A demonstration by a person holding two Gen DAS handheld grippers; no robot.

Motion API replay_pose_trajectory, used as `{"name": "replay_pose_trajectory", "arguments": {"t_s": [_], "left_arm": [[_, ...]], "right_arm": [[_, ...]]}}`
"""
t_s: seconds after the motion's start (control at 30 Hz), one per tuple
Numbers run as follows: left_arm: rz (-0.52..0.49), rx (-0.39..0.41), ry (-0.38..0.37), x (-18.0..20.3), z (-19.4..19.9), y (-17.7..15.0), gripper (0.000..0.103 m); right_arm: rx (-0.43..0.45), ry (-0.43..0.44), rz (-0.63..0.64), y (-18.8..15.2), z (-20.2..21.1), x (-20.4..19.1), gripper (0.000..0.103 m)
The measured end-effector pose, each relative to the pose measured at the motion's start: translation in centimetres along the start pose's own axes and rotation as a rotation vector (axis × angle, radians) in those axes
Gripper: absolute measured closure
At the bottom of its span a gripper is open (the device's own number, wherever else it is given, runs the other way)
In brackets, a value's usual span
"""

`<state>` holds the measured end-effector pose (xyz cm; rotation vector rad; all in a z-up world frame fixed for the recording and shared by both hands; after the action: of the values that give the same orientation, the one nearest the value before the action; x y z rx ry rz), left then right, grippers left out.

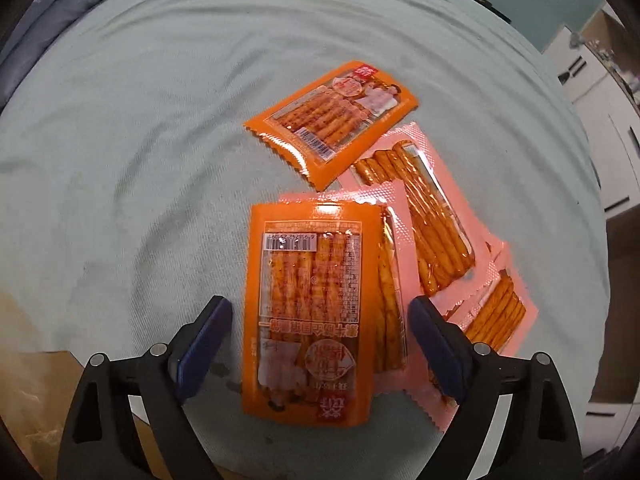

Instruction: Organize snacks

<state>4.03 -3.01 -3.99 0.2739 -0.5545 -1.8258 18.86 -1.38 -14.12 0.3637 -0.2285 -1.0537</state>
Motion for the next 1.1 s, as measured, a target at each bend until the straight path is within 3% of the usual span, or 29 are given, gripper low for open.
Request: {"name": "replay_pose_trajectory", "arguments": {"t_s": [0.07,0.13,0.3,0.37,0.4,0.5,0.53,0.7,0.8,0.93,1.0,1.1], "left_arm": [[0.106,0.054,0.044,-2.8,0.8,0.8,0.02],[0.182,0.086,0.118,-5.5,1.3,0.9,0.02],[0.28,0.108,0.176,-8.6,1.4,0.7,0.02],[0.311,0.106,0.168,-9.0,1.2,0.6,0.02],[0.317,0.103,0.163,-9.1,1.0,0.5,0.02],[0.308,0.089,0.178,-9.7,0.8,0.4,0.02],[0.298,0.086,0.186,-9.7,0.6,0.2,0.02],[0.254,0.104,0.231,-9.3,1.0,0.1,0.02],[0.22,0.116,0.27,-9.0,1.5,0.2,0.02],[0.212,0.142,0.275,-8.9,2.3,0.3,0.02],[0.22,0.14,0.264,-8.9,2.4,0.2,0.02],[0.226,0.135,0.251,-9.0,2.4,0.1,0.02]], "right_arm": [[-0.002,-0.003,-0.027,0.1,-0.1,0.3,0.021],[0.018,-0.033,-0.034,0.3,0.5,1.2,0.048],[0.028,0.063,-0.141,0.2,1.7,2.7,0.065],[0.032,0.093,-0.199,-0.4,2.2,4.0,0.082],[0.032,0.11,-0.225,-0.6,2.5,4.5,0.088],[0.081,0.199,-0.324,-1.3,4.8,6.2,0.092],[0.101,0.213,-0.343,-1.5,5.5,6.7,0.1],[0.163,0.255,-0.409,-3.3,9.1,8.2,0.103],[0.185,0.33,-0.457,-4.9,11.2,8.6,0.103],[0.226,0.352,-0.525,-7.2,12.7,9.3,0.103],[0.245,0.324,-0.544,-8.4,13.6,9.8,0.103],[0.199,0.321,-0.634,-9.7,12.4,10.5,0.1]]}}
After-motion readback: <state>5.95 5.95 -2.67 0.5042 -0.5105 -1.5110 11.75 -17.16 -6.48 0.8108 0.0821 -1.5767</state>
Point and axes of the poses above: each gripper's, at about its wrist camera, not at the fingertips, and z roughly against the way its jaws point, x to its right, y to its top, the point moved 6 cm from there along -z, roughly the way its jaws point, and after that the axes turned 5 degrees about -z, right-handed, at the moved point
